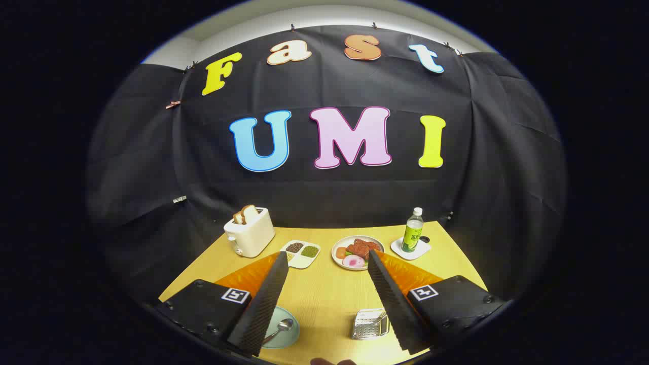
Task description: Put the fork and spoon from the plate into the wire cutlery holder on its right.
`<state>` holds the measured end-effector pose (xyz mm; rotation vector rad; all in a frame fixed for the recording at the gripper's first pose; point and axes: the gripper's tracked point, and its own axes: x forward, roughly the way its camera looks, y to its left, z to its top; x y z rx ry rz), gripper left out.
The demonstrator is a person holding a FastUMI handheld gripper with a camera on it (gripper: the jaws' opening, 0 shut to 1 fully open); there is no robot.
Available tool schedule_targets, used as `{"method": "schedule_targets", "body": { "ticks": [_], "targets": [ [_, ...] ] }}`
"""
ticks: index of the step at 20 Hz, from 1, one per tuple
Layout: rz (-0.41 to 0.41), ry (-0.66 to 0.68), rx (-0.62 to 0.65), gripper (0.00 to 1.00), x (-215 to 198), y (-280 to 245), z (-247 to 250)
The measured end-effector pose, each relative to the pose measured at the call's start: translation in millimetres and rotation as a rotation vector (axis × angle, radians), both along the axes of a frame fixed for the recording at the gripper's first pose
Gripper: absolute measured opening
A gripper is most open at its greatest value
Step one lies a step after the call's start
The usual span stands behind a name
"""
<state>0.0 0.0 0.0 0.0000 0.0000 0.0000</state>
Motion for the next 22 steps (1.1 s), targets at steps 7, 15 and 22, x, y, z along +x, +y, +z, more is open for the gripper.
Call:
{"method": "schedule_targets", "body": {
  "ticks": [7, 15, 22],
  "targets": [
    [0.002, 0.018, 0.01, 0.98, -1.3, 15.6, -9.1],
    [-0.039, 0.018, 0.032, 0.98, -5.0, 21.9, -20.6],
    [-0.036, 0.098, 0.079, 0.98, -4.8, 31.1, -46.0]
  ]
}}
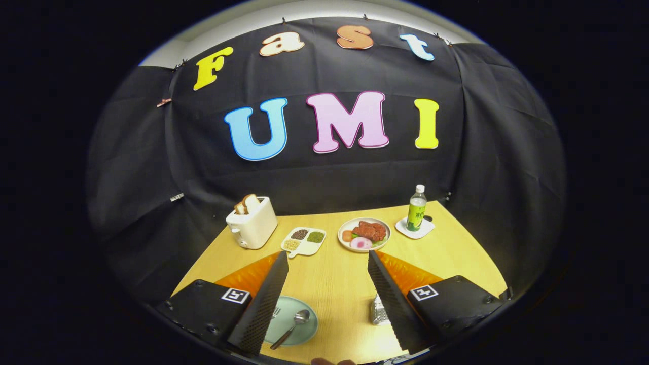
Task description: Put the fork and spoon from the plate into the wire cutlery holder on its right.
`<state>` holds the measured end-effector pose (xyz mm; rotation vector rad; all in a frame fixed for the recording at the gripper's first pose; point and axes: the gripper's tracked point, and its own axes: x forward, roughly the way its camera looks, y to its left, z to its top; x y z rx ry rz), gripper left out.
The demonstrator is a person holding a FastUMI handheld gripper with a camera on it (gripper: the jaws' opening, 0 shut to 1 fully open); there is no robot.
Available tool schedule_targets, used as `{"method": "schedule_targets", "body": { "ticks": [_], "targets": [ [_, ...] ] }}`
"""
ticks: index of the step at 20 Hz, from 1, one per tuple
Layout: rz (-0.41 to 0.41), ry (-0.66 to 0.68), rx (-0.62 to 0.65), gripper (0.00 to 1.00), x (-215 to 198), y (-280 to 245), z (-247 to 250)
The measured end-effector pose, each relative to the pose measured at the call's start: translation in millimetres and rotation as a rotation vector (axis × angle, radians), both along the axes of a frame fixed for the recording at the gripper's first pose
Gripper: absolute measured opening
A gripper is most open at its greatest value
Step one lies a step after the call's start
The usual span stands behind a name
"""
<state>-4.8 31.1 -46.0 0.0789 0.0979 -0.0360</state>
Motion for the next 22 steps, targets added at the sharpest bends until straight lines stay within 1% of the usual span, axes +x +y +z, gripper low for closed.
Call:
{"method": "schedule_targets", "body": {
  "ticks": [3, 6, 9, 12, 18, 20, 22],
  "targets": [
    [0.01, 0.084, 0.026, 0.98, 0.8, 7.8, -26.6],
    [0.032, 0.181, 0.01, 0.98, 6.3, 22.6, -60.5],
    [0.069, 0.3, -0.011, 0.98, 11.5, 44.9, -104.5],
    [0.118, 0.451, -0.023, 0.99, 13.6, 70.2, -156.4],
    [0.144, 0.646, -0.057, 0.99, 19.0, 95.0, -235.4],
    [0.154, 0.696, -0.044, 0.96, 19.9, 102.5, -257.1],
    [0.148, 0.76, -0.051, 0.9, 19.1, 104.3, -279.6]
  ]
}}
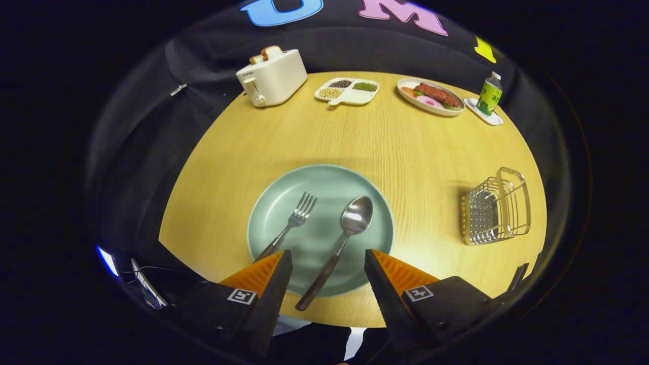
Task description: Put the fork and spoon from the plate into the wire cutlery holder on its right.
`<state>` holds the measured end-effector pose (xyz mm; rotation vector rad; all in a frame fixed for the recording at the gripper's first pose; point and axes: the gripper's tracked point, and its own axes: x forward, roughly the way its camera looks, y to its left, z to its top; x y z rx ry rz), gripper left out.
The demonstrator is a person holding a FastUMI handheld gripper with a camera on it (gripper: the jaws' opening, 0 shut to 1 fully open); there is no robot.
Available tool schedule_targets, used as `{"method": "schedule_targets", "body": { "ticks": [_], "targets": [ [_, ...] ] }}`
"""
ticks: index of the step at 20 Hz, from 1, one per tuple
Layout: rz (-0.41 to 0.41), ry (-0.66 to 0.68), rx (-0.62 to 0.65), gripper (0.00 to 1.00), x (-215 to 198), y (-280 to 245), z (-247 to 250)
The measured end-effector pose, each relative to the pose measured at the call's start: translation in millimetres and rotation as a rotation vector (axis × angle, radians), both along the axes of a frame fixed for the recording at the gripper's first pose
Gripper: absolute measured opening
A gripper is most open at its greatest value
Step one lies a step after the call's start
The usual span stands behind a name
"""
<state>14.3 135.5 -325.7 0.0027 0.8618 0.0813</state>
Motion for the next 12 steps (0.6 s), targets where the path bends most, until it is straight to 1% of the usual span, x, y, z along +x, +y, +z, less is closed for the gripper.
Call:
{"method": "schedule_targets", "body": {
  "ticks": [2, 3, 4, 6, 7, 9, 10, 12],
  "targets": [
    [-0.011, 0.049, 0.008, 0.88, 1.6, 3.8, -16.4],
    [-0.021, 0.068, 0.016, 0.79, 1.1, 4.1, -22.2],
    [-0.031, 0.089, 0.02, 0.78, 1.0, 4.7, -27.3],
    [-0.046, 0.127, 0.021, 0.73, -0.3, 4.2, -36.8],
    [-0.052, 0.142, 0.018, 0.65, -0.3, 2.2, -41.0],
    [-0.047, 0.163, 0.03, 0.53, 0.5, 5.5, -44.9],
    [-0.039, 0.178, 0.033, 0.53, 2.5, 7.4, -49.6],
    [-0.043, 0.185, 0.037, 0.42, 5.1, 5.8, -50.5]
  ]
}}
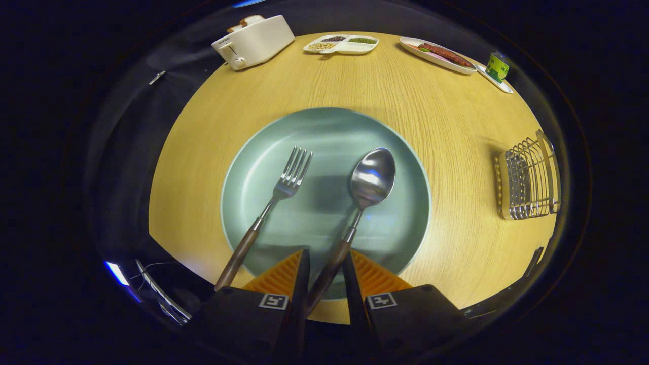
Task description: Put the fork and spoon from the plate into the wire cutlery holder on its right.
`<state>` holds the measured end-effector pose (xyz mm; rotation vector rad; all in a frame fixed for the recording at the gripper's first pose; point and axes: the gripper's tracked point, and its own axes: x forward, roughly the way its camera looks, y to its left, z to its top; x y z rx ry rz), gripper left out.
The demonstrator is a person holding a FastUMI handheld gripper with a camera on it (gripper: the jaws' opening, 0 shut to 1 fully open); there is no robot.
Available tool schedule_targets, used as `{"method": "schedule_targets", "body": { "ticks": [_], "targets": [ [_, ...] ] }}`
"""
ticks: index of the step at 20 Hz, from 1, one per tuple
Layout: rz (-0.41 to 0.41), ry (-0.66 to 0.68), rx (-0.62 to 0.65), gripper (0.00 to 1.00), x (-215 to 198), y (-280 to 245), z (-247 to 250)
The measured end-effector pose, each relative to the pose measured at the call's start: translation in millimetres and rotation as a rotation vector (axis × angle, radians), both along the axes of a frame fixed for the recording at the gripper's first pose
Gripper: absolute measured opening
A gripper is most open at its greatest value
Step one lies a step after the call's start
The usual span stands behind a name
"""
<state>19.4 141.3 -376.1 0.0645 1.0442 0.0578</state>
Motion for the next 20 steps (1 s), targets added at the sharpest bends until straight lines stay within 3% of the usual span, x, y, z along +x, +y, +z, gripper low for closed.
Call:
{"method": "schedule_targets", "body": {
  "ticks": [4, 6, 14, 20],
  "targets": [
    [-0.008, 0.057, 0.072, 0.14, 5.2, -4.1, -0.2],
    [-0.001, 0.065, 0.095, 0.08, -0.2, -8.2, 8.8],
    [0.071, 0.036, 0.184, 0.08, -15.0, -30.2, 65.1],
    [0.107, 0.001, 0.198, 0.08, -25.8, -96.1, 132.8]
  ]
}}
